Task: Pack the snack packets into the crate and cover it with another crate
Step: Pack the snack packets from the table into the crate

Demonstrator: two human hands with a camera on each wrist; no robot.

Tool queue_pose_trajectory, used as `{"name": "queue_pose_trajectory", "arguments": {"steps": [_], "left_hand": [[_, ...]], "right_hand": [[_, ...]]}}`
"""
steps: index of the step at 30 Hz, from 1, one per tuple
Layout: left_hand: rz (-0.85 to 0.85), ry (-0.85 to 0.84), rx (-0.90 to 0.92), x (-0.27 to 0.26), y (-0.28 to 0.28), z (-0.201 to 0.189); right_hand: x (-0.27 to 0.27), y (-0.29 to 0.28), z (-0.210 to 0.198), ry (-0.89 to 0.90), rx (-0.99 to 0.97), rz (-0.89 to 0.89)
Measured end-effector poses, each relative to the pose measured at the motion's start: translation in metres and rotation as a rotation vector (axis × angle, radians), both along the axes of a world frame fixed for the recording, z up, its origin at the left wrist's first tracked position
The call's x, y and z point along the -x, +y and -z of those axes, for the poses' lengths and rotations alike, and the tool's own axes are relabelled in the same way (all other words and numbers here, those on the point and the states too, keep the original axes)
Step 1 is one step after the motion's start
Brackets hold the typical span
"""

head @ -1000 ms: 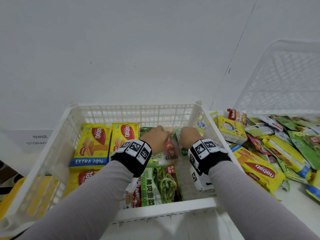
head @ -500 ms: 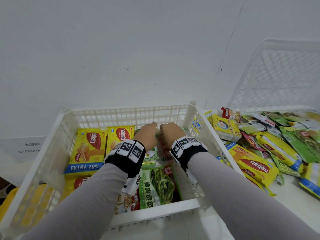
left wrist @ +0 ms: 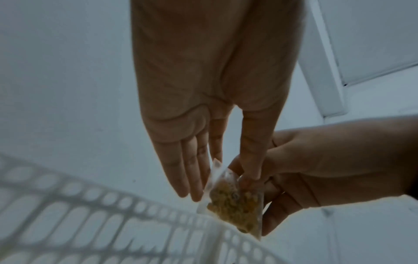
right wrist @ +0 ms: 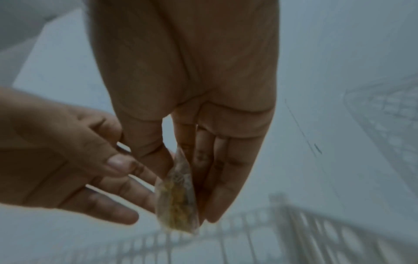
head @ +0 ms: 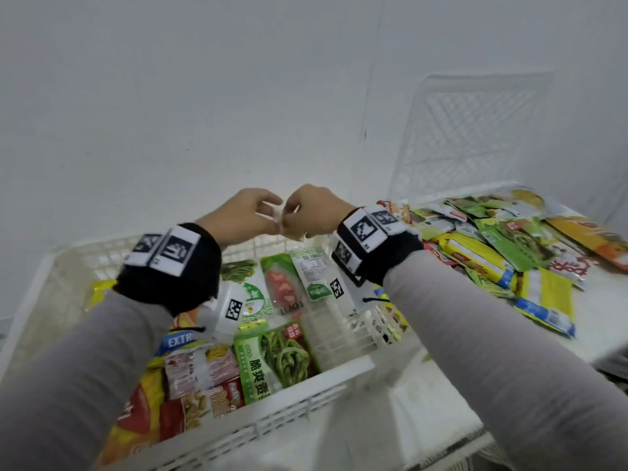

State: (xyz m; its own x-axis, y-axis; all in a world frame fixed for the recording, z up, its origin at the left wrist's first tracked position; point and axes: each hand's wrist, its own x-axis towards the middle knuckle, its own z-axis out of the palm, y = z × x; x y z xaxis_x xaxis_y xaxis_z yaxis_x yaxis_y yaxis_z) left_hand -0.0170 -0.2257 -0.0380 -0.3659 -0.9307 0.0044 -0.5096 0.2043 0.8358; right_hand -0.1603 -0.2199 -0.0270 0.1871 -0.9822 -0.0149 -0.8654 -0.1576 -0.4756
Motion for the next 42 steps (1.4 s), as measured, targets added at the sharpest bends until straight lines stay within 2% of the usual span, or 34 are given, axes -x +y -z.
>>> {"name": "queue_pose_trajectory", "arguments": {"steps": [6,11,19,24,29,32,37,39,42], "left_hand": [[0.127,0.08,-0.084,0.018,0.018,-0.038],[0.165,0.187,-0.12,0.063,0.036,-0.051],[0.016,0.262,-0.013,0.174,0.049,-0.063],[-0.136,0.405,0.019,0.238,0.056,-0.058],[-0.297,0.568,-0.025,0.291,0.057,-0.031],[-0.393,0.608,-0.069,0.315,0.051,-0.004],[-0.498,0.561,-0.22,0.331,0.04,0.043],[-0.513,0.44,-0.254,0.329,0.039,0.056],[-0.445,0.078,-0.226,0.322,0.046,0.064]], "right_hand": [[0.054,0.033,-0.038,-0.311,-0.078,-0.073],[0.108,0.052,-0.049,-0.598,-0.14,-0.107],[0.218,0.041,-0.044,-0.806,-0.112,-0.216],[0.28,0.034,-0.029,-1.024,-0.188,-0.289],[0.321,0.026,-0.002,-1.27,-0.303,-0.152],[0.336,0.02,0.017,-1.264,-0.314,-0.077],[0.357,-0.007,0.053,-1.02,-0.282,0.115],[0.364,-0.022,0.065,-0.952,-0.298,0.176],[0.368,-0.04,0.081,-0.909,-0.343,0.196]]}}
